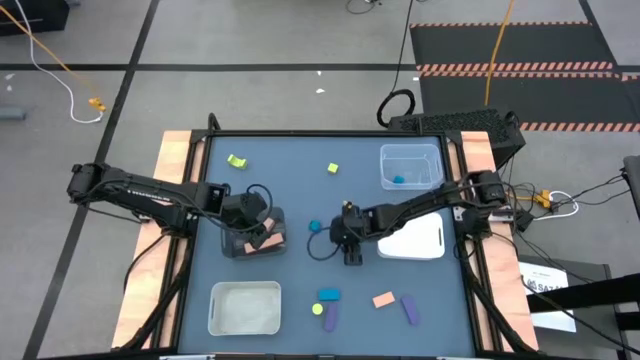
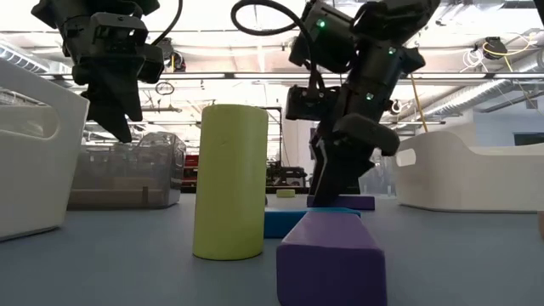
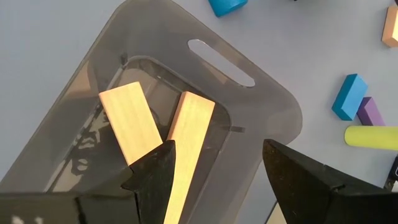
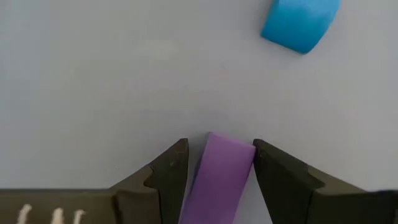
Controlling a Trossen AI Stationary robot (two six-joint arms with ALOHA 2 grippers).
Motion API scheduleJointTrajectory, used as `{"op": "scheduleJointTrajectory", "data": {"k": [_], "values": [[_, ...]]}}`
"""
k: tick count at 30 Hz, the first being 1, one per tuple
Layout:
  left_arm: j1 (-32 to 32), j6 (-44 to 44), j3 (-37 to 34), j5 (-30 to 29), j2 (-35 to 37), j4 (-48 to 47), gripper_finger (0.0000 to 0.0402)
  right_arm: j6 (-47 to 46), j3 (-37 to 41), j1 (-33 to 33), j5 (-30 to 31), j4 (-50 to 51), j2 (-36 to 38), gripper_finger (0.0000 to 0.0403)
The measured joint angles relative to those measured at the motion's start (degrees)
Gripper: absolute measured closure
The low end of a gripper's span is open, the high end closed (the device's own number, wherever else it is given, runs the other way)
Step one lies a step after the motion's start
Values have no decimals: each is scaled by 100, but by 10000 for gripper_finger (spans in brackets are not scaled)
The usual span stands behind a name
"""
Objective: Sort & place blocks by color
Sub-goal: Put the top purple block into the white bin
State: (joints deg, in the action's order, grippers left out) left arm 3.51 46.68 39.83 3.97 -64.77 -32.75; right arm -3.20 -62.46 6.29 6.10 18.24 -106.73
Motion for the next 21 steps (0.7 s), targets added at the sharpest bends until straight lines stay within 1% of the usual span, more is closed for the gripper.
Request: {"op": "scheduleJointTrajectory", "data": {"k": [3,5,10,11,16,19,21], "values": [[0,0,0,0,0,0,160,-18,3,92,38,0,-3,235],[0,0,0,0,0,0,160,-157,7,119,49,4,-3,247],[0,2,0,0,0,2,160,-498,9,126,13,9,-3,312],[0,4,0,0,0,2,160,-545,9,123,5,13,-3,317],[0,61,0,0,0,2,160,-627,30,-18,-48,67,146,317],[0,61,-2,0,0,2,160,-619,61,-219,-32,116,437,317],[0,37,-2,13,0,2,160,-621,46,-396,-14,-53,761,317]]}}
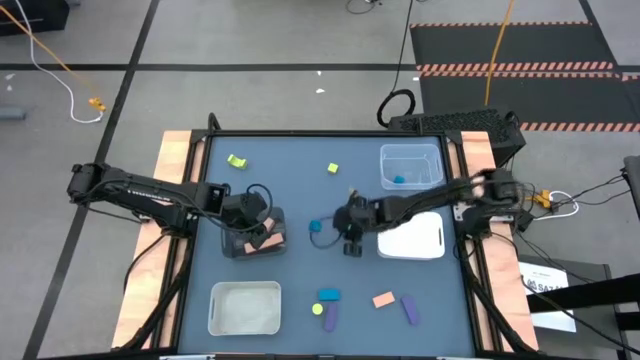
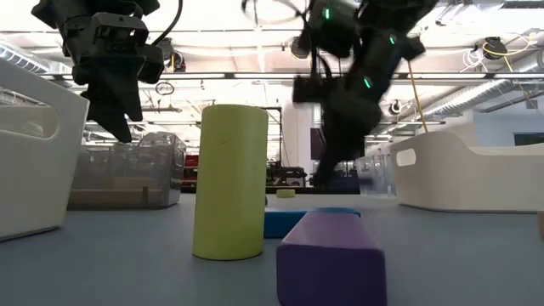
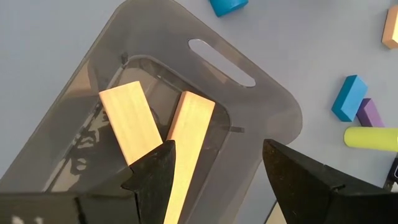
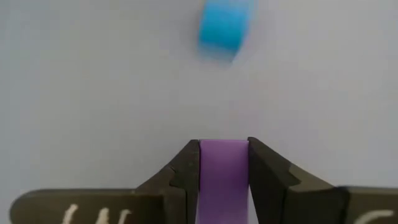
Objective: Sort & place blocks by color
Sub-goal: Put the top purple block into the white bin
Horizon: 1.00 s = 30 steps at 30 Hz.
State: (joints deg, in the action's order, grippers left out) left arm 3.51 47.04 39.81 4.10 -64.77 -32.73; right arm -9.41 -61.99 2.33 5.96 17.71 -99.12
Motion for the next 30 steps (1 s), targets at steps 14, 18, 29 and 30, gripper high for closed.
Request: {"op": "scheduleJointTrajectory", "data": {"k": [14,18,29,30], "values": [[-15,107,-2,41,-2,918,160,292,-20,-813,179,-3278,1779,317],[-82,67,-2,52,-2,1501,160,527,-29,-807,173,-4091,1911,317],[-198,-455,-2,-62,-2,3532,160,239,-26,-774,163,-3313,2337,315],[-197,-537,-2,-178,-2,3669,160,81,-26,-774,165,-2983,2454,315]]}}
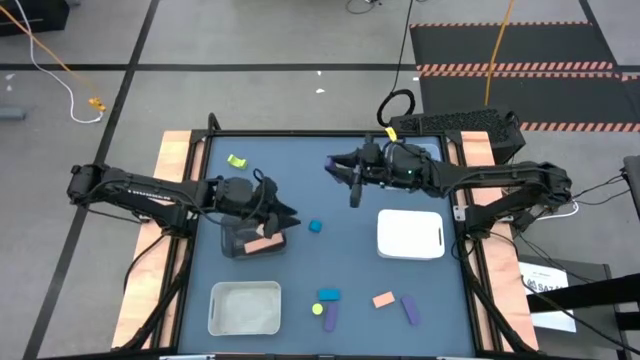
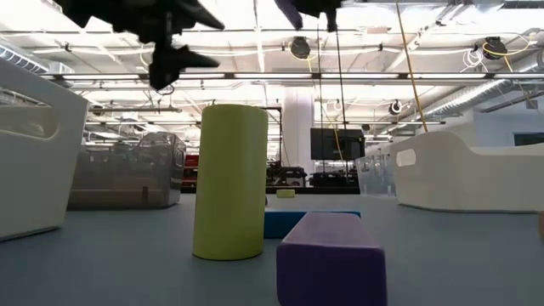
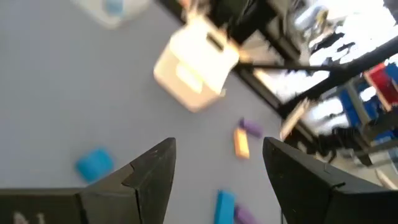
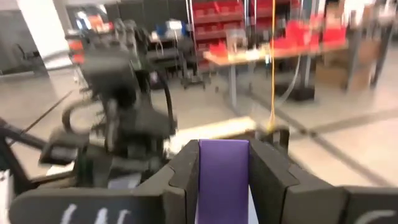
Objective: Sort & place blocks by color
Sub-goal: Put the top purple block into the white bin
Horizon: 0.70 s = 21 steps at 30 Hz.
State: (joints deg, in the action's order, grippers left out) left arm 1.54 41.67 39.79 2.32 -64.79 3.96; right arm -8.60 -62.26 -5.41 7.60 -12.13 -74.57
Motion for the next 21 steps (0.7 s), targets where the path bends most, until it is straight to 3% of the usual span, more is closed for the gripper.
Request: {"op": "scheduleJointTrajectory", "data": {"k": [8,13,21], "values": [[-187,-741,0,-1146,0,346,160,-1739,-4,139,-75,3777,806,313],[-426,-1326,0,-1466,0,358,160,-2702,-4,429,-797,5820,998,313],[-992,-1820,2,-2445,0,285,160,-3369,652,905,-943,6285,1001,312]]}}
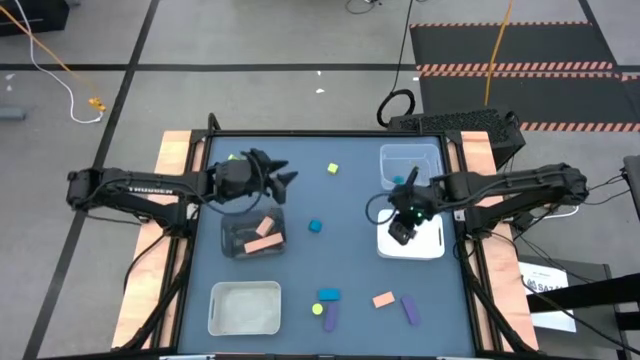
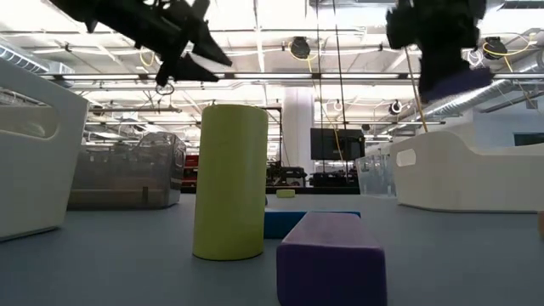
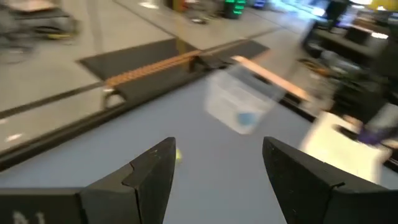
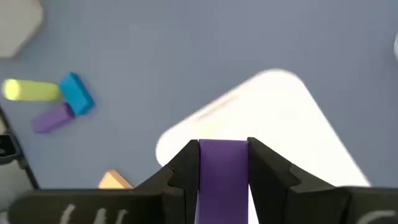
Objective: Sort & place blocks by color
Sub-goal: Put the top purple block into the white bin, then put the top blue block in the transparent bin
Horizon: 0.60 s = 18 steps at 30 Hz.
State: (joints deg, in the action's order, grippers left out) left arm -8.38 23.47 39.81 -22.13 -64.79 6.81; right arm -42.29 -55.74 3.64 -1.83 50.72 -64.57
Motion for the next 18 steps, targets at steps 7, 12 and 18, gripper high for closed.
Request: {"op": "scheduleJointTrajectory", "data": {"k": [7,12,18], "values": [[-722,1271,0,-208,0,-1335,160,-886,700,288,4,-97,10,294],[-1150,2047,0,-92,0,-2541,160,-1276,930,323,11,-388,8,251],[-1353,1255,2,959,0,-2966,160,-1242,948,321,22,-537,8,192]]}}
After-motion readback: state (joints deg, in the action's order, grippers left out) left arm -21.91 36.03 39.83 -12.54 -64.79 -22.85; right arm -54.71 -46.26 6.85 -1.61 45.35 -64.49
